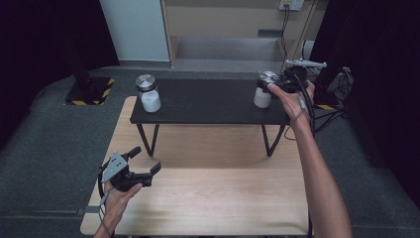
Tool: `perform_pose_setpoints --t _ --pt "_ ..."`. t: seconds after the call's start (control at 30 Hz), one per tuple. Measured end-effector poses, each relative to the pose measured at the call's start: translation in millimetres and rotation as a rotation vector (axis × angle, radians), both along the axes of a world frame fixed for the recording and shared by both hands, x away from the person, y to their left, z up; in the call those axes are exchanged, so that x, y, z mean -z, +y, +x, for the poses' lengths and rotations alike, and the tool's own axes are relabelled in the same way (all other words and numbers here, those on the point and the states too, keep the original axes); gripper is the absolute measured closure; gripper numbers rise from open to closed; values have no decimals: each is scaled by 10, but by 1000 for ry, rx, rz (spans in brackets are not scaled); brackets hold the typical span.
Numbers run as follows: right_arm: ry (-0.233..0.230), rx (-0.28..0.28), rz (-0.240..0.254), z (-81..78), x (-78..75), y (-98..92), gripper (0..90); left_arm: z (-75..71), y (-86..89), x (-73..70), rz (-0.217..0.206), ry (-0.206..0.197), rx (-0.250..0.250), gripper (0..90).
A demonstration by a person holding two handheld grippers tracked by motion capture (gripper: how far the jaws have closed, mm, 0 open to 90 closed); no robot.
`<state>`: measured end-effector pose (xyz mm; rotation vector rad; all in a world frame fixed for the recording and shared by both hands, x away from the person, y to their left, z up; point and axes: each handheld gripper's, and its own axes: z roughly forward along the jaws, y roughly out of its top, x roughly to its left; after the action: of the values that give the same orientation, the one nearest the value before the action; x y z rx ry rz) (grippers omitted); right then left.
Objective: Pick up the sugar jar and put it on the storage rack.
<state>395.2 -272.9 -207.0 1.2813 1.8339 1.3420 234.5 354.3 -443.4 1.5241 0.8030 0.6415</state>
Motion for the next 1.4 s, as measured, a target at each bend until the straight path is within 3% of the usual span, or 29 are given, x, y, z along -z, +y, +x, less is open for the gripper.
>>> perform_pose_setpoints --t 0.33,0.37,0.67,1.03,1.4 --pt "-55 -38 3 -303 -105 -201 69 -10 -12 -3 5 -1 -1 12" --pt "-64 -72 5 -386 -141 -261 69 -10 -14 -5 7 -2 1 12" --pt "-133 -201 3 -671 -141 -443 65 -12 -25 -9 14 -4 8 12" --pt "-228 -347 5 -884 154 -714 66 -13 -30 -12 16 -1 11 12" --pt "-279 -459 6 -1167 652 -885 69 -18 -34 -16 19 0 12 12"
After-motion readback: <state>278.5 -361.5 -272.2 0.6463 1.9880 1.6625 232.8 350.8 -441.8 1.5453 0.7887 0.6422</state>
